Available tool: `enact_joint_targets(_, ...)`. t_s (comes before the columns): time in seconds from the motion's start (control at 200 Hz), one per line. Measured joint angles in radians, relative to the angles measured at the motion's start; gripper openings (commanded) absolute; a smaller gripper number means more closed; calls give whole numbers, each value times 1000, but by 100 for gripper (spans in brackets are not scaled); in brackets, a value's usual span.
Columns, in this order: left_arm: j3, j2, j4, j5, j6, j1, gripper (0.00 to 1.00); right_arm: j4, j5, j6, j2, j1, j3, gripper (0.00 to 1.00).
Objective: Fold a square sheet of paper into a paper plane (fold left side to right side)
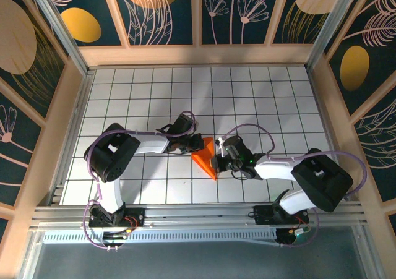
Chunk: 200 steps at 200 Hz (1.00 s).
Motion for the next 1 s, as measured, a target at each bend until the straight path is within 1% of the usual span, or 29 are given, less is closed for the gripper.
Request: enact_joint_targets(1.001, 0, 0, 2, -4, 0, -5, 0, 7, 3, -2, 28, 0, 13, 0)
